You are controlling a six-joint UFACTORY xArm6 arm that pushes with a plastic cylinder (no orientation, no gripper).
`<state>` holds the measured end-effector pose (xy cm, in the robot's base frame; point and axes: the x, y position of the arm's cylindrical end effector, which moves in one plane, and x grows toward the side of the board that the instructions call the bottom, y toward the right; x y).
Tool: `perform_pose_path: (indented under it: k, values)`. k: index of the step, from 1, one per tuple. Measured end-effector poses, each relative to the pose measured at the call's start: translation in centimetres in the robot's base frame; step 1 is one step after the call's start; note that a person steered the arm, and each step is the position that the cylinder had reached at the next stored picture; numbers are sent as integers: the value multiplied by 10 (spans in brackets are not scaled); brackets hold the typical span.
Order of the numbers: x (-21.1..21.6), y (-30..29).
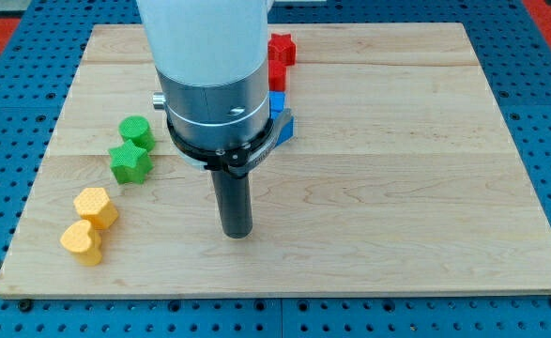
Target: Move the blue triangle towards the right
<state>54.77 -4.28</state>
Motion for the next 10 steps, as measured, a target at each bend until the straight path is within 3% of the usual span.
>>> perform_pose_path:
  k: [2, 3, 4, 6, 7, 8, 9, 10]
  values:
    - [-96, -11]
    - [-134, 18]
    - [-140, -33]
    - [-157, 129]
    - [-145, 89]
    - [-101, 99]
    - [-112, 184]
    - [-113, 192]
